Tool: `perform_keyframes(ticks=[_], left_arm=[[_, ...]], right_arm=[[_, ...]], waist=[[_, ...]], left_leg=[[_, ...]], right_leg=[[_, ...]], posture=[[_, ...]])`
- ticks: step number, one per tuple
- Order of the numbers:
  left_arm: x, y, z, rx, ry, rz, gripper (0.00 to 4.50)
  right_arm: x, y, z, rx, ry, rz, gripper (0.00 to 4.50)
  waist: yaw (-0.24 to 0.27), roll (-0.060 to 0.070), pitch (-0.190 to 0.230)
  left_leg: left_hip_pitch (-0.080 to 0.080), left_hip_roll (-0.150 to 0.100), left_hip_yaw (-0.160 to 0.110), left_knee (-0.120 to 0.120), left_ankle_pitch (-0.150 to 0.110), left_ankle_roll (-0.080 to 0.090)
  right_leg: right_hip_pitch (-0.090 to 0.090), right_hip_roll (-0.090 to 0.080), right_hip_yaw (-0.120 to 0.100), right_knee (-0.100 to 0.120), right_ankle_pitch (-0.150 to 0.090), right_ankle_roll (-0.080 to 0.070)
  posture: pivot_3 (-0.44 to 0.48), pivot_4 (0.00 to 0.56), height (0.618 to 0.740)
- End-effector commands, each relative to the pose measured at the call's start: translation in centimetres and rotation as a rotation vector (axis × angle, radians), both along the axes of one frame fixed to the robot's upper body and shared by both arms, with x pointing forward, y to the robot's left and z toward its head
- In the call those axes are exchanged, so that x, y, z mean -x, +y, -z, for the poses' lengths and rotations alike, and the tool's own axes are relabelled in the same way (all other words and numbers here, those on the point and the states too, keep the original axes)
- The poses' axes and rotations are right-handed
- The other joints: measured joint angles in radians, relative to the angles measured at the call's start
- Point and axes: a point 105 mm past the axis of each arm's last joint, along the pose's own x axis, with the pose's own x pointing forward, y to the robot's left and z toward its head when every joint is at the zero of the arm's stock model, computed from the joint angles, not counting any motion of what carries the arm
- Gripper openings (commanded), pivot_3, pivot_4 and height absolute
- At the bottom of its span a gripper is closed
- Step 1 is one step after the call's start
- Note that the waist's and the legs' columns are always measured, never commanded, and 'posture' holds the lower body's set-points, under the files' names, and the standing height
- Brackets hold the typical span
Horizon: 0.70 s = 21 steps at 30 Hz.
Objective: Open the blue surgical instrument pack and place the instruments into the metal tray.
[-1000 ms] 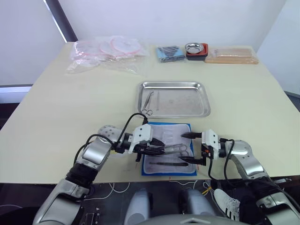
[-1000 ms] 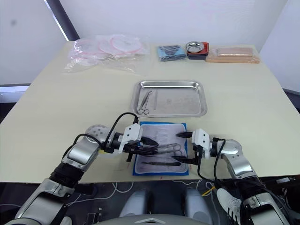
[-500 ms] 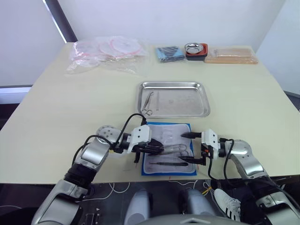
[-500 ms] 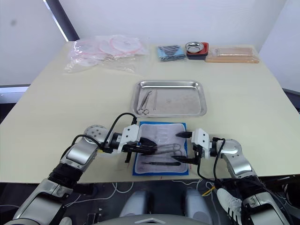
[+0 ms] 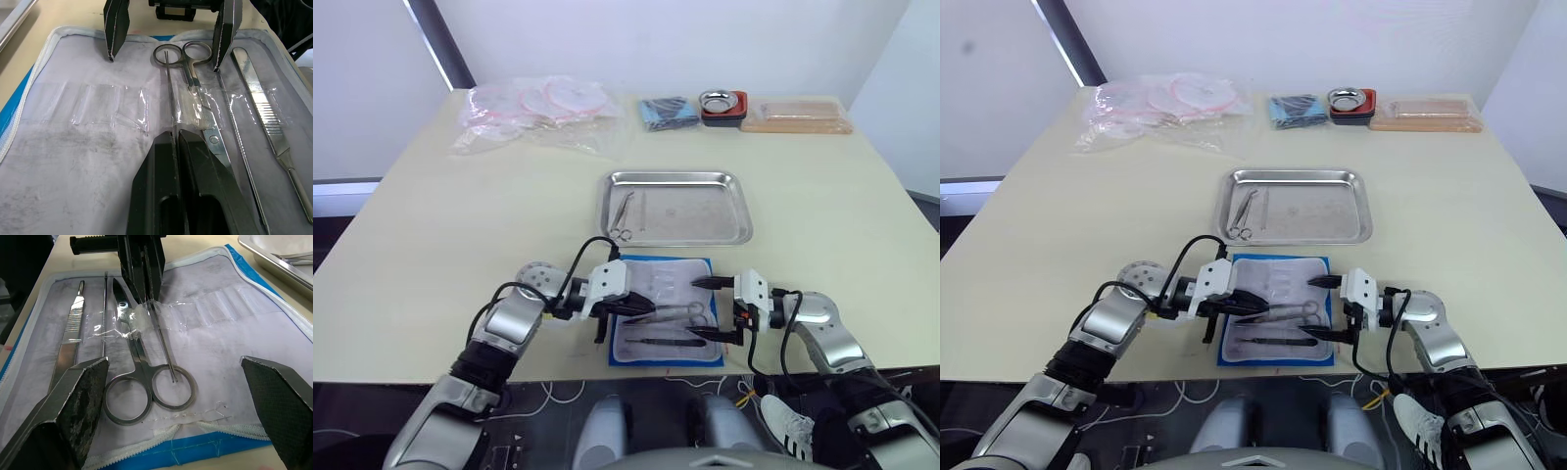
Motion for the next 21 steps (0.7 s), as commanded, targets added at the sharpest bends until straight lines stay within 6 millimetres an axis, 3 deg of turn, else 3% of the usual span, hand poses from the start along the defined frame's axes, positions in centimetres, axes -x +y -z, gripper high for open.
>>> perform_keyframes(ticks=[1, 21], left_arm=[[0.0, 0.4, 0.0, -0.032, 0.001, 0.005, 0.04], [0.0, 0.4, -4.0, -0.184, -0.011, 0.024, 0.04]], right_arm=[[1.6, -1.1, 4.4, 0.110, 0.165, 0.024, 4.50], [1.6, -0.6, 4.6, 0.102, 0.165, 0.026, 4.50]], waist=[[0.000, 0.000, 0.000], [-0.002, 0.000, 0.001]], left_leg=[[0.000, 0.000, 0.000, 0.000, 0.000, 0.000], [0.000, 0.000, 0.000, 0.000, 0.000, 0.000]], right_leg=[[0.000, 0.000, 0.000, 0.000, 0.000, 0.000], [0.000, 0.001, 0.001, 0.001, -0.001, 0.001]], posture=[[0.000, 0.150, 0.740], [0.000, 0.150, 0.740]])
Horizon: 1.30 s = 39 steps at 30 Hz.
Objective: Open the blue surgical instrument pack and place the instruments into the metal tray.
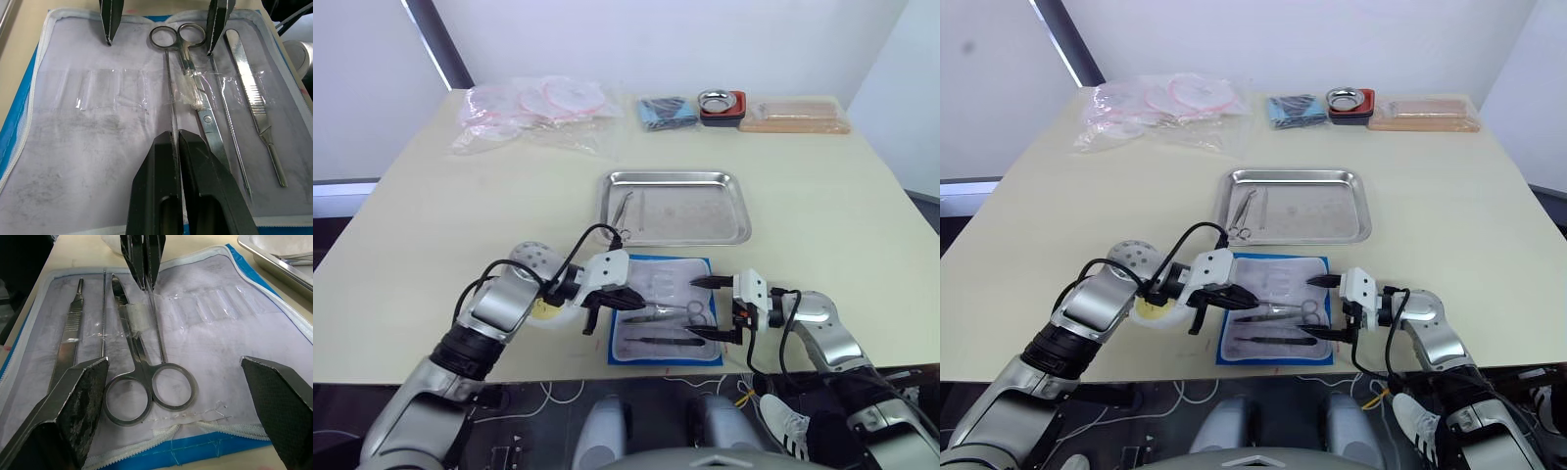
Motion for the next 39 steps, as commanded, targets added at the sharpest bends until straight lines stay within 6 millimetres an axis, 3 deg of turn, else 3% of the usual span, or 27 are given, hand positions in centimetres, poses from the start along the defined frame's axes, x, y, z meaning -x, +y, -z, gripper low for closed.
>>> perform_keyframes(ticks=[1, 15, 25, 30, 39], left_arm=[[0.1, -0.1, -1.7, -0.023, -0.030, 0.023, 0.04], [-0.1, 1.5, -3.0, -0.136, -0.035, -0.007, 0.04], [0.3, 4.3, -4.5, -0.224, -0.054, -0.001, 0.04], [-0.6, 5.1, -5.9, -0.225, -0.099, -0.040, 0.04], [-3.7, 1.6, -10.2, 0.106, -0.111, -0.246, 0.04]], right_arm=[[1.7, -0.8, 4.6, 0.106, 0.167, 0.028, 4.50], [1.7, -0.6, 4.7, 0.101, 0.171, 0.027, 4.50], [1.9, -0.7, 4.7, 0.102, 0.176, 0.017, 4.50], [2.0, -0.6, 4.7, 0.101, 0.178, 0.012, 4.50], [2.1, -0.6, 4.7, 0.105, 0.178, 0.003, 4.50]], waist=[[-0.001, 0.000, 0.000], [-0.003, 0.000, 0.002], [-0.002, 0.000, 0.003], [-0.001, -0.001, 0.004], [-0.002, -0.003, 0.003]], left_leg=[[0.000, 0.000, 0.000, 0.000, 0.000, 0.000], [0.000, 0.001, 0.000, 0.000, 0.000, 0.000], [0.000, 0.002, 0.001, 0.000, 0.000, 0.000], [-0.001, 0.002, 0.001, 0.000, 0.000, 0.000], [-0.001, 0.000, 0.001, 0.000, 0.000, 0.000]], right_leg=[[0.000, 0.000, 0.000, 0.000, 0.000, 0.000], [0.000, 0.001, 0.001, 0.000, -0.001, 0.001], [-0.002, 0.001, 0.001, 0.000, -0.001, 0.001], [-0.002, 0.001, 0.001, 0.000, -0.001, 0.001], [-0.002, 0.002, 0.001, 0.000, -0.001, 0.002]], posture=[[0.000, 0.150, 0.740], [0.000, 0.150, 0.740], [0.000, 0.150, 0.740], [0.000, 0.150, 0.740], [0.000, 0.150, 0.740]])
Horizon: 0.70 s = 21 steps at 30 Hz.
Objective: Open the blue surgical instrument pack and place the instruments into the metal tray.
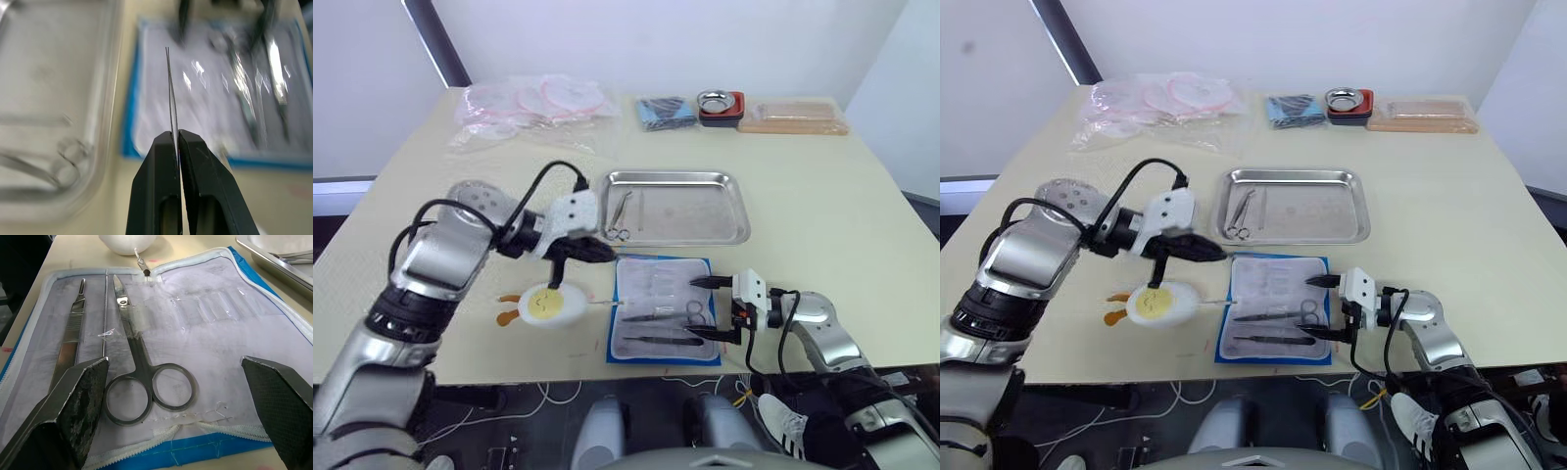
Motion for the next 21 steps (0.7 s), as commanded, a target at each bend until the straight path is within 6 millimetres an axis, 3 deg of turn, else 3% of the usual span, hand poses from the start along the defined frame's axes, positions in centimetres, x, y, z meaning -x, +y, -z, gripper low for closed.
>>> perform_keyframes(ticks=[1, 7, 21], left_arm=[[-1.3, -1.4, -1.9, 0.160, -0.016, -0.113, 0.04], [-4.3, -3.4, -1.7, 0.310, -0.074, -0.358, 0.04], [-9.5, -7.0, 1.7, 0.505, -0.144, -0.918, 0.04]], right_arm=[[2.0, -0.9, 4.6, 0.114, 0.173, 0.003, 4.50], [2.1, -0.9, 4.6, 0.113, 0.176, 0.006, 4.50], [2.0, -1.0, 4.8, 0.122, 0.164, 0.026, 4.50]], waist=[[0.001, 0.000, 0.000], [-0.001, -0.003, -0.001], [0.001, -0.004, -0.003]], left_leg=[[0.000, 0.000, 0.000, 0.000, 0.000, 0.000], [0.000, -0.001, -0.001, 0.001, 0.000, 0.000], [0.001, -0.003, -0.003, 0.001, 0.000, 0.000]], right_leg=[[0.000, 0.000, 0.000, 0.000, 0.000, 0.000], [0.000, 0.001, -0.001, 0.001, 0.000, 0.000], [0.003, 0.000, -0.002, 0.001, 0.005, 0.000]], posture=[[0.000, 0.150, 0.740], [0.000, 0.150, 0.740], [0.000, 0.150, 0.740]])
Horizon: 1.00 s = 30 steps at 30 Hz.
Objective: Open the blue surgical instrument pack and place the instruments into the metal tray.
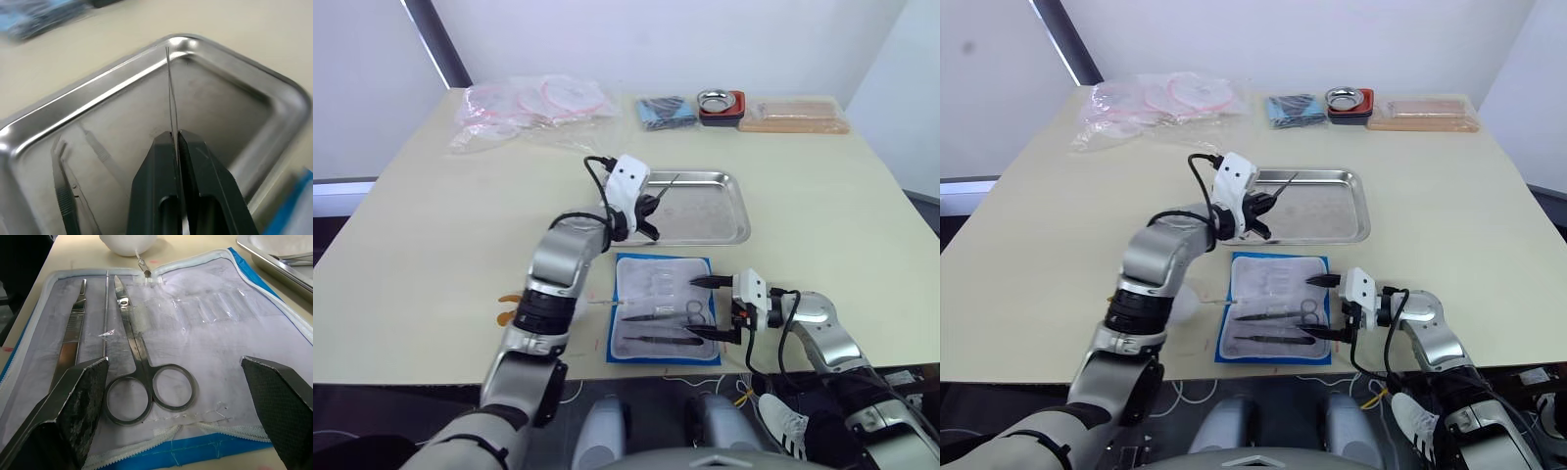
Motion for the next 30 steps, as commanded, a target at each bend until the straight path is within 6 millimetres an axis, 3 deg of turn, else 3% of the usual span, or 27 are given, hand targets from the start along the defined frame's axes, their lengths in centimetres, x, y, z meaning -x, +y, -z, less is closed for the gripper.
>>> perform_keyframes(ticks=[1, 11, 18, 30], left_arm=[[-0.9, -0.5, -0.4, 0.065, -0.033, -0.111, 0.04], [-1.1, 0.4, 3.0, 0.066, 0.069, -0.348, 0.04], [-1.1, 0.4, 4.4, 0.074, 0.147, -0.367, 0.04], [-1.8, -1.4, 3.1, 0.103, 0.125, -0.297, 0.04]], right_arm=[[2.0, -0.9, 4.9, 0.121, 0.174, 0.023, 4.50], [2.4, -1.2, 5.1, 0.123, 0.176, 0.038, 4.50], [2.3, -1.4, 5.1, 0.126, 0.174, 0.039, 4.50], [2.4, -1.1, 5.1, 0.118, 0.174, 0.045, 4.50]], waist=[[0.000, 0.000, 0.000], [0.001, 0.000, 0.000], [0.002, 0.000, 0.000], [0.001, 0.000, 0.000]], left_leg=[[0.000, 0.000, 0.000, 0.000, 0.000, 0.000], [0.000, -0.001, -0.001, 0.000, 0.000, 0.000], [-0.001, -0.002, 0.000, 0.000, 0.000, 0.000], [-0.001, -0.002, 0.000, 0.000, 0.000, 0.000]], right_leg=[[0.000, 0.000, 0.000, 0.000, 0.000, 0.000], [0.000, 0.000, 0.000, 0.000, 0.000, 0.000], [0.001, -0.001, -0.001, -0.001, 0.000, 0.000], [0.001, -0.001, -0.002, -0.001, 0.000, 0.000]], posture=[[0.000, 0.150, 0.740], [0.000, 0.150, 0.740], [0.000, 0.150, 0.740], [0.000, 0.150, 0.740]])
